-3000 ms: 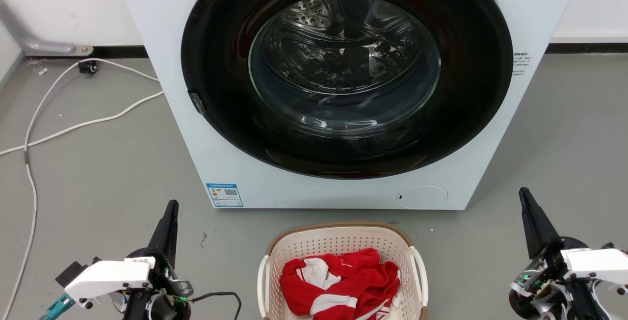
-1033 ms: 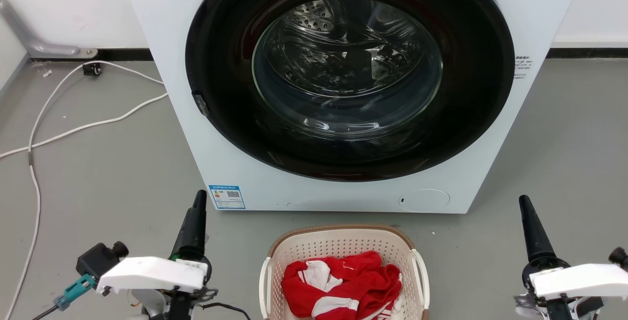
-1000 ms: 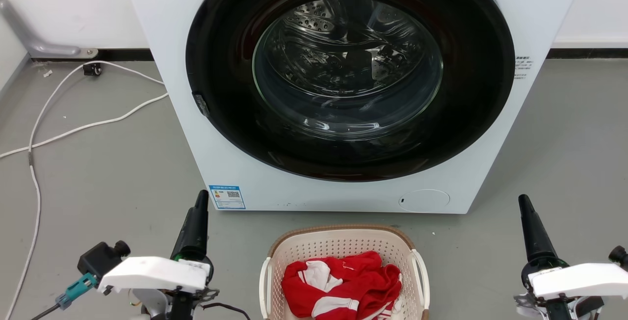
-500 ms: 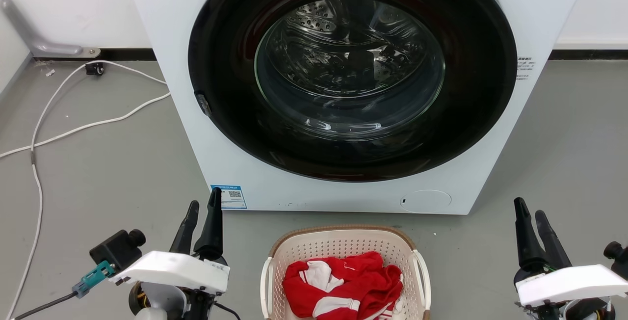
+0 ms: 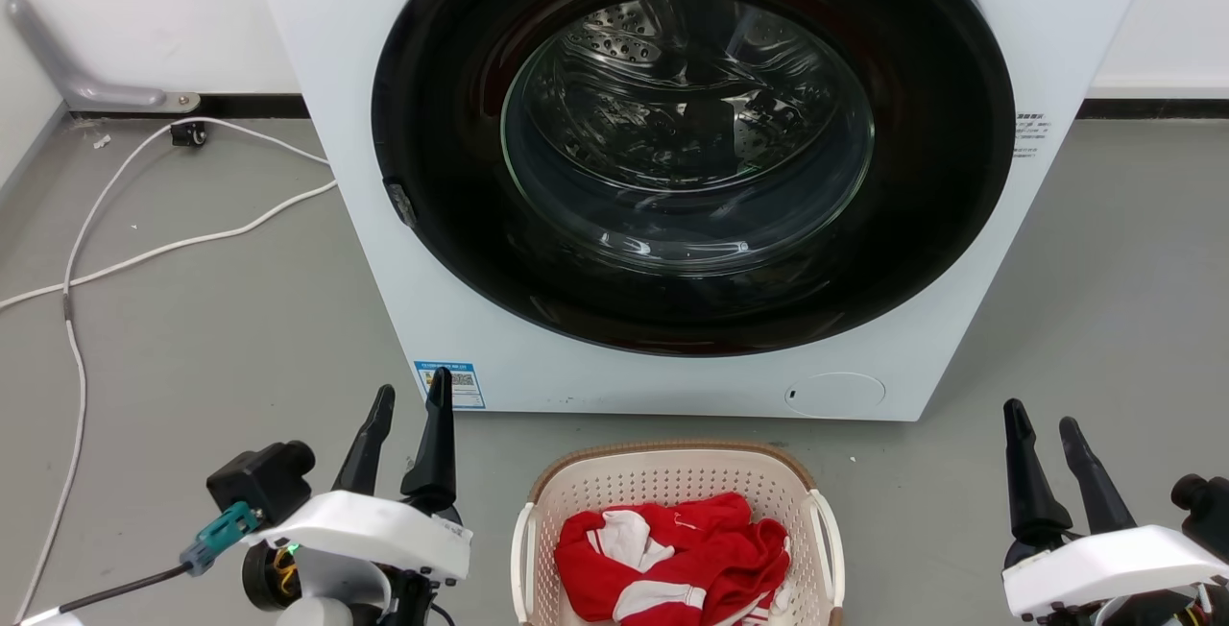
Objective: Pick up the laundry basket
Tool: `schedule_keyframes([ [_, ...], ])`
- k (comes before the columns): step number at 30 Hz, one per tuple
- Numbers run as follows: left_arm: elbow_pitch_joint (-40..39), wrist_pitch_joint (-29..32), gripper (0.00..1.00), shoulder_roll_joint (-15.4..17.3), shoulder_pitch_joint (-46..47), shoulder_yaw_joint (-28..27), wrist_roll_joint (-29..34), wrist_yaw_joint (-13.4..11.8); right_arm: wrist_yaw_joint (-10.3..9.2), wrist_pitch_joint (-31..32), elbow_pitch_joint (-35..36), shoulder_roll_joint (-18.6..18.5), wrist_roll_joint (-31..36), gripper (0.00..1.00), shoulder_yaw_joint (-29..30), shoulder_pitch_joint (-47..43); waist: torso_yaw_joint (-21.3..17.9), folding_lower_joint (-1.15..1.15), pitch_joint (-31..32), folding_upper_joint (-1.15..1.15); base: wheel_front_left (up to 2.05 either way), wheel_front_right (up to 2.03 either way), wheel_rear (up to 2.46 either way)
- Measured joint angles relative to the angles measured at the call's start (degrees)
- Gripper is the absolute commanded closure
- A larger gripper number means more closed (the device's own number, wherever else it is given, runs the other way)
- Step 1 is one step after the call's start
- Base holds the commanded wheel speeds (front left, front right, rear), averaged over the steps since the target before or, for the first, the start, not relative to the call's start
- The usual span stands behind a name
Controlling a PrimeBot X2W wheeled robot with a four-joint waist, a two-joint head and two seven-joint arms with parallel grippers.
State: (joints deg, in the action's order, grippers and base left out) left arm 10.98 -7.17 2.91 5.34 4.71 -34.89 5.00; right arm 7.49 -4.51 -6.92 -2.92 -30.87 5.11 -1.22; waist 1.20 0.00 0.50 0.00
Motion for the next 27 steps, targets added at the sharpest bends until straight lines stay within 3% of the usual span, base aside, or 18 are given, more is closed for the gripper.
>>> schedule_keyframes([
  [27, 1.5, -3.7, 0.0, 0.3, 1.2, 1.8, 16.6, -1.7, 0.0, -1.8, 3.7, 0.0, 16.7, 0.0, 0.6, -2.3, -0.2, 0.0, 0.2, 0.0, 0.0, 0.0, 0.0],
])
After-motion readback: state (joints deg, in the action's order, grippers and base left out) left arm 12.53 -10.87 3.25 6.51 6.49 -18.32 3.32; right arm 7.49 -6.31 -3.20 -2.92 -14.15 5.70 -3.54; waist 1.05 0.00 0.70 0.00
